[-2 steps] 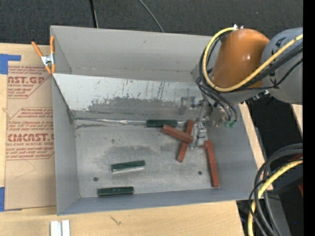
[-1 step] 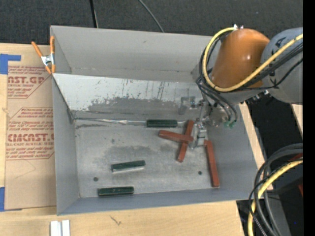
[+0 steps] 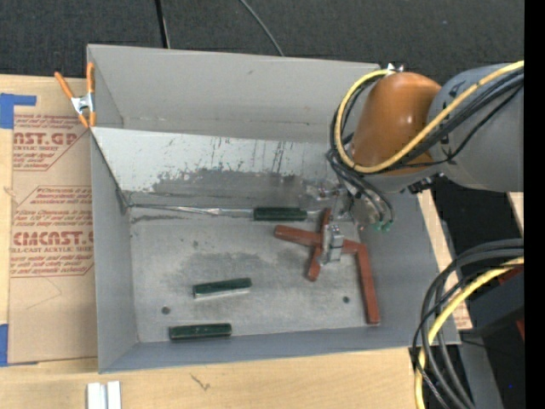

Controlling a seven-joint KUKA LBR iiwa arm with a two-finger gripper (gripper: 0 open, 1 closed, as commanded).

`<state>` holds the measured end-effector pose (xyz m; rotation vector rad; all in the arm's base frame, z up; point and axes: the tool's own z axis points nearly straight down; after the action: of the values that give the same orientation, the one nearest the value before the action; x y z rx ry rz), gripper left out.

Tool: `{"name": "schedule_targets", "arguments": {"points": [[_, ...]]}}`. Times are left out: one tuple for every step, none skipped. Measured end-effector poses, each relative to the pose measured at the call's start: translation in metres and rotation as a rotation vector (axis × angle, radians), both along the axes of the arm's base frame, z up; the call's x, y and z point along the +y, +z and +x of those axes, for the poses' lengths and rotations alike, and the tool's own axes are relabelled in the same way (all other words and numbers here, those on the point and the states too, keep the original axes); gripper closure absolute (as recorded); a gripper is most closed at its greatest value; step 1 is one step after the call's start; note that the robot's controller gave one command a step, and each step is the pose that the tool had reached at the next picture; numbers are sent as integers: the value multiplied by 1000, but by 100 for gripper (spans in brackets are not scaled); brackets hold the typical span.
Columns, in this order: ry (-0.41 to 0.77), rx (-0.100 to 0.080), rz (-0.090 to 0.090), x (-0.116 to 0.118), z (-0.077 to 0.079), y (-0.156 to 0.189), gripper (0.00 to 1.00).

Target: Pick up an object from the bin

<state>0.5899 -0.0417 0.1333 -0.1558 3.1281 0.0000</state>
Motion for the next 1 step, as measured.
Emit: {"name": "schedule_targets", "arguments": {"points": [[-73, 5, 1, -37, -8, -63, 100]]}}
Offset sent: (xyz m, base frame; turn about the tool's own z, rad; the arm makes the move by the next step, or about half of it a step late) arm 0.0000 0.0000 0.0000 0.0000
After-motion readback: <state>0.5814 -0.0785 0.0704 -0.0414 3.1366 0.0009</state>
